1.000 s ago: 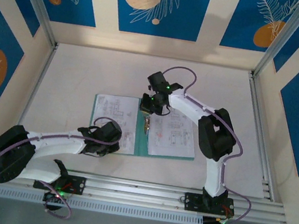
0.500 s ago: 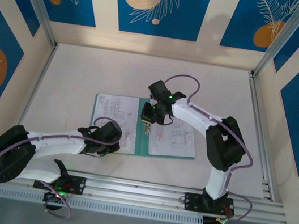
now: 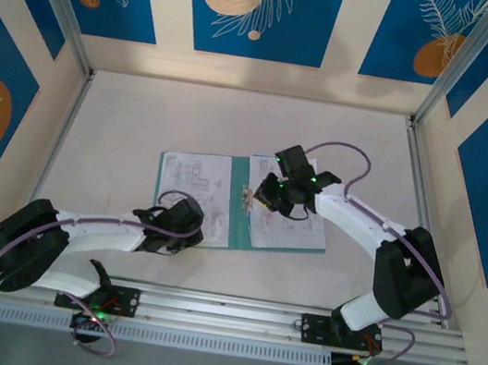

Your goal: Put the files into the folder

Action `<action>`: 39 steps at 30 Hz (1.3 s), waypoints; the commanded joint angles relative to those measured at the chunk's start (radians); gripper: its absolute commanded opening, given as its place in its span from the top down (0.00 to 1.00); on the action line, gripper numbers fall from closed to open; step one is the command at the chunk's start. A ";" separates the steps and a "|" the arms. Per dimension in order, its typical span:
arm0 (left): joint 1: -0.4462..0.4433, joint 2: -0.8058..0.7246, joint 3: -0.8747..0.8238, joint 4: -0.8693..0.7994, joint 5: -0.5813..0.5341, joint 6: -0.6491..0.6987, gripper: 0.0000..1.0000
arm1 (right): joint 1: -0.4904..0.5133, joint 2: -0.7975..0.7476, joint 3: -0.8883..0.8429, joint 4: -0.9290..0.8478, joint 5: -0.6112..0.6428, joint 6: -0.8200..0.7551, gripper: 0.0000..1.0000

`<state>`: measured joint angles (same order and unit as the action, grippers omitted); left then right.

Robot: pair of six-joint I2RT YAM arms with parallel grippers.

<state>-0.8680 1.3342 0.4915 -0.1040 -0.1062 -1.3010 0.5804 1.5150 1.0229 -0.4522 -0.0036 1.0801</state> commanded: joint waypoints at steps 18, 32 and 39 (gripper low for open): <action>-0.143 0.242 0.092 0.118 0.022 -0.086 0.83 | -0.111 -0.084 -0.280 0.460 -0.098 0.384 0.67; -0.143 0.229 0.085 0.109 0.019 -0.083 0.84 | -0.122 0.072 -0.195 0.517 -0.117 0.404 0.71; -0.142 0.227 0.084 0.107 0.016 -0.085 0.84 | -0.119 0.107 -0.187 0.522 -0.128 0.417 0.76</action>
<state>-0.9993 1.5440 0.6033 0.0971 -0.1059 -1.3819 0.4633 1.6058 0.8177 0.0669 -0.1101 1.4826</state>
